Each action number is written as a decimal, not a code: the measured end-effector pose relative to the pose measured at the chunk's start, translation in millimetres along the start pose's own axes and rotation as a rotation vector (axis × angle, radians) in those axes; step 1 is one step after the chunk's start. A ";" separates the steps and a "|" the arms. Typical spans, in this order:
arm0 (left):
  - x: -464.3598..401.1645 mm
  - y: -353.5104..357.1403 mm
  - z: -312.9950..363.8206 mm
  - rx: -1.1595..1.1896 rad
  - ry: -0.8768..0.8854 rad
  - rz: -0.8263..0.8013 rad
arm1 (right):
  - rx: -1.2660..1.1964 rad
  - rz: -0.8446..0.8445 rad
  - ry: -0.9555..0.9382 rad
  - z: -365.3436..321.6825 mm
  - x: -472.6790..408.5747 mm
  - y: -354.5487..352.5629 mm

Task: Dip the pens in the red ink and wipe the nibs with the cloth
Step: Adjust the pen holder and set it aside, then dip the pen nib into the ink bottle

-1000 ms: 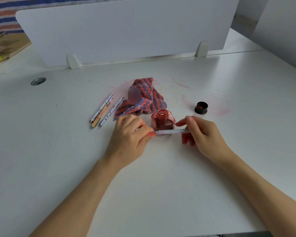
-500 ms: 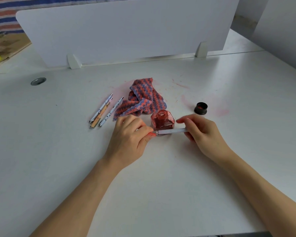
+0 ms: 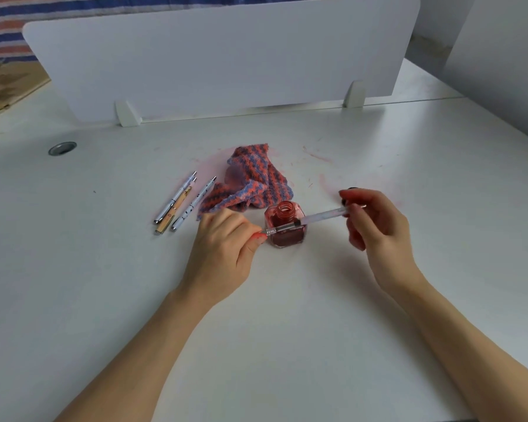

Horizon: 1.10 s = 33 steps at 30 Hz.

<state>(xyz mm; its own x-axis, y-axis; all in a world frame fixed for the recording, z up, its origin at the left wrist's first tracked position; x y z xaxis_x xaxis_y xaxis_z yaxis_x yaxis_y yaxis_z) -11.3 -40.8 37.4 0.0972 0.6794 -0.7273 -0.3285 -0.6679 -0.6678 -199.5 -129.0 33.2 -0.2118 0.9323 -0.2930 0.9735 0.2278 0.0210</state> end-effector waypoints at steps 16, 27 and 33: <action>-3.7 0.5 3.7 0.081 -0.053 0.058 | 0.662 -0.092 -0.133 -2.4 3.3 12.2; -9.0 5.2 17.8 0.058 -0.029 0.075 | -0.174 0.008 0.139 -4.8 -3.3 29.1; -9.0 1.6 0.8 0.064 -0.270 0.055 | -0.255 0.250 -0.021 -28.4 -21.0 20.0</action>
<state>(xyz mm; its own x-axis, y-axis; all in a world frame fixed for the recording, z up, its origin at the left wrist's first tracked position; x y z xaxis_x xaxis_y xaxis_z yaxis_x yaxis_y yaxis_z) -13.5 -47.7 43.0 -0.1736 0.7048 -0.6879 -0.3855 -0.6914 -0.6111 -178.1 -136.0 66.9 0.0346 0.9626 -0.2686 0.9417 0.0586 0.3313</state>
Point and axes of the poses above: each hand's wrist, its own x-axis away from the middle knuckle, its own y-axis out of the palm, z = x × y, the point moved 7 cm from there along -x, towards the middle knuckle, and after that the axes turned 2 degrees about z, right-handed, at the moved point
